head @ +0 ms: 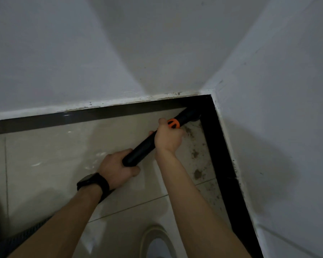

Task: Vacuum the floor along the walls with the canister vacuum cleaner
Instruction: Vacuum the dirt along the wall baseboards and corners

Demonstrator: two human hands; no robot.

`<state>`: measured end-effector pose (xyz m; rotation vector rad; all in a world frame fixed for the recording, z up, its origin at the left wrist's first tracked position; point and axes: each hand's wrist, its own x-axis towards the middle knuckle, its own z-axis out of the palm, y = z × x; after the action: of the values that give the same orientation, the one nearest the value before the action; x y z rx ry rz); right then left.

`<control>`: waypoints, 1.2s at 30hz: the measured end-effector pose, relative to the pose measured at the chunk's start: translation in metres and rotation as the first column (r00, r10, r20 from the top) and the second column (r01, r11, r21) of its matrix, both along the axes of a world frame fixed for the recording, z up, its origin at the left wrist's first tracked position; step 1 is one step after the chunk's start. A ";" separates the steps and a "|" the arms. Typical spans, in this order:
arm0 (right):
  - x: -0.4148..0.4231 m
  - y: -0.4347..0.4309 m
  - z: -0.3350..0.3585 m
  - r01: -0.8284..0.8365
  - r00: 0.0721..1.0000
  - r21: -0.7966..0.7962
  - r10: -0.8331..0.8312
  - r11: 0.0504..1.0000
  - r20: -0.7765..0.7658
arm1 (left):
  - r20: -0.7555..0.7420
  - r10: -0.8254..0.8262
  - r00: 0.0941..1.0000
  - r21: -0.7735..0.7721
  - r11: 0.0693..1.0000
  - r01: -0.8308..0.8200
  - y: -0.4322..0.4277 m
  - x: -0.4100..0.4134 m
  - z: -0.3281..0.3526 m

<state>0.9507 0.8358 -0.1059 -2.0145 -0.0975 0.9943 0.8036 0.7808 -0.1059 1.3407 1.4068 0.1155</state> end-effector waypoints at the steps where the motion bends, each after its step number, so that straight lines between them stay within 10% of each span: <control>1: 0.001 0.003 0.000 -0.049 0.998 -0.019 0.050 0.999 0.031 | 0.030 0.053 0.998 -0.061 0.997 -0.051 0.000 0.001 0.001; 9: 0.003 0.018 0.003 -0.207 0.964 -0.092 0.219 0.974 0.153 | 0.132 0.204 0.970 -0.297 0.942 -0.157 0.008 0.002 0.007; 36: 0.002 -0.035 0.018 -0.014 1.000 0.010 0.014 1.000 -0.023 | -0.014 -0.152 0.988 -0.039 0.988 0.151 -0.023 -0.006 0.000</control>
<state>0.9530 0.8008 -0.0880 -1.9952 -0.1048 1.0233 0.7974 0.7582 -0.1062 1.4149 1.3101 -0.0238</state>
